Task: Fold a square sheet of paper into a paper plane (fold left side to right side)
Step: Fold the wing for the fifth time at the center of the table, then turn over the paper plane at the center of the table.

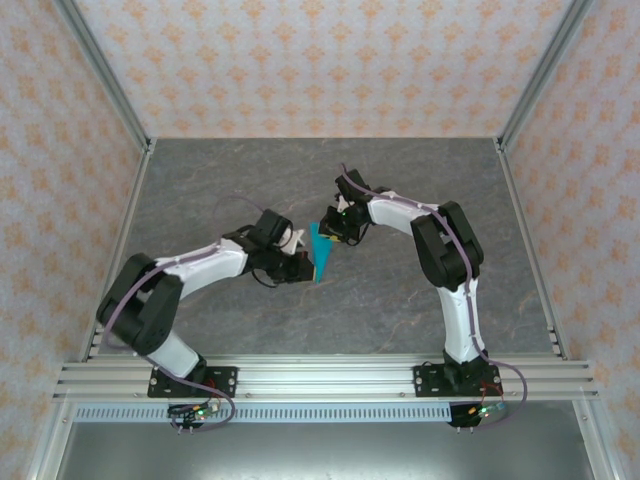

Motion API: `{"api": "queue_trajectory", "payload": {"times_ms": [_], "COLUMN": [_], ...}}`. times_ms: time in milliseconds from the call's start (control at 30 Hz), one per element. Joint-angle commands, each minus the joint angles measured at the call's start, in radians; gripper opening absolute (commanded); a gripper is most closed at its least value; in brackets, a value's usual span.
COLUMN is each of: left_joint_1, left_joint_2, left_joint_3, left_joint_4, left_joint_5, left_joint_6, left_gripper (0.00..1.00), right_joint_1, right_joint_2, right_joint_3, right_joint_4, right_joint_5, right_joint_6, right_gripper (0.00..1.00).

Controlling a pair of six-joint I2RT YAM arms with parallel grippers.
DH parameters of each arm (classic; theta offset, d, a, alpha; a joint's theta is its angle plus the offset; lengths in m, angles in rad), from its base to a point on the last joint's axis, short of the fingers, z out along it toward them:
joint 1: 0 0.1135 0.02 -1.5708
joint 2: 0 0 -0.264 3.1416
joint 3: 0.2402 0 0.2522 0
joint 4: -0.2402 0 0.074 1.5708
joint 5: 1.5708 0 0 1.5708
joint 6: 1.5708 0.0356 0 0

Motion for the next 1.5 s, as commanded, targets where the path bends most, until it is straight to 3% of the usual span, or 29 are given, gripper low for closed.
{"api": "queue_trajectory", "payload": {"times_ms": [0, 167, 400, 567, 833, 967, 1367, 1467], "left_joint_1": [0.032, 0.033, 0.034, 0.039, 0.038, 0.038, 0.038, 0.039], "left_joint_2": [-0.099, -0.203, -0.3, -0.338, -0.353, -0.362, -0.36, -0.359], "left_joint_3": [0.009, 0.034, 0.038, 0.023, -0.001, -0.006, -0.003, 0.0], "left_joint_4": [-0.017, -0.08, -0.145, -0.161, -0.163, -0.164, -0.174, -0.179], "left_joint_5": [-0.159, -0.375, -0.625, -0.681, -0.685, -0.693, -0.703, -0.705], "left_joint_6": [-0.05, -0.057, -0.097, -0.108, -0.121, -0.124, -0.122, -0.121], "left_gripper": [0.11, 0.26, 0.49, 0.55, 0.57, 0.58, 0.59, 0.59], "right_joint_1": [-0.003, 0.0, 0.093, 0.179, 0.228, 0.228, 0.228, 0.228], "right_joint_2": [-0.086, -0.184, -0.247, -0.193, -0.078, -0.057, -0.159, -0.204], "right_joint_3": [0.018, -0.013, 0.016, 0.023, 0.099, 0.105, 0.109, 0.103], "right_joint_4": [-0.043, -0.069, -0.3, -0.344, -0.357, -0.376, -0.421, -0.401], "right_joint_5": [0.09, 0.162, 0.422, 0.464, 0.451, 0.469, 0.486, 0.435], "right_joint_6": [-0.028, -0.045, -0.063, -0.022, -0.031, -0.033, -0.072, -0.098], "right_gripper": [0.3, 0.37, 0.54, 0.63, 0.63, 0.54, 0.0, 0.0]}}
